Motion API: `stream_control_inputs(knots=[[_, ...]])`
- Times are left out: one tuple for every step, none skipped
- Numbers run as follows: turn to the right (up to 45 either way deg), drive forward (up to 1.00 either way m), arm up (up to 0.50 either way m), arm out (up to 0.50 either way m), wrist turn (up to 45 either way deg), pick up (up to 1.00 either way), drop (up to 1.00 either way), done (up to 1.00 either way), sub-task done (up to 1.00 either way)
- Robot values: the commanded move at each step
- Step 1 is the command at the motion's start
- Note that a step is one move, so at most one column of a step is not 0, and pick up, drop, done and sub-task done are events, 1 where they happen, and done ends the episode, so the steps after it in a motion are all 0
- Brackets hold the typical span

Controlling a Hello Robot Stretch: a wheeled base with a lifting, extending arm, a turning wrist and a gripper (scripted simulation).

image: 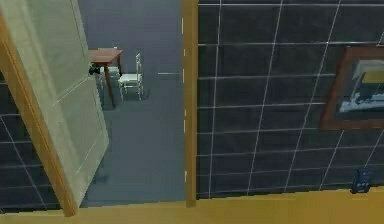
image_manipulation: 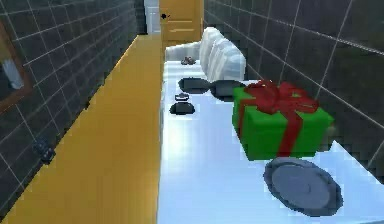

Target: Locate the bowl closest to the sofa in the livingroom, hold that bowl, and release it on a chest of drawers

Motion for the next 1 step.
stream_control_inputs(knots=[[-45.0, 0.0, 0.0, 0.0, 0.0, 0.0, 0.0, 0.0, 0.0]])
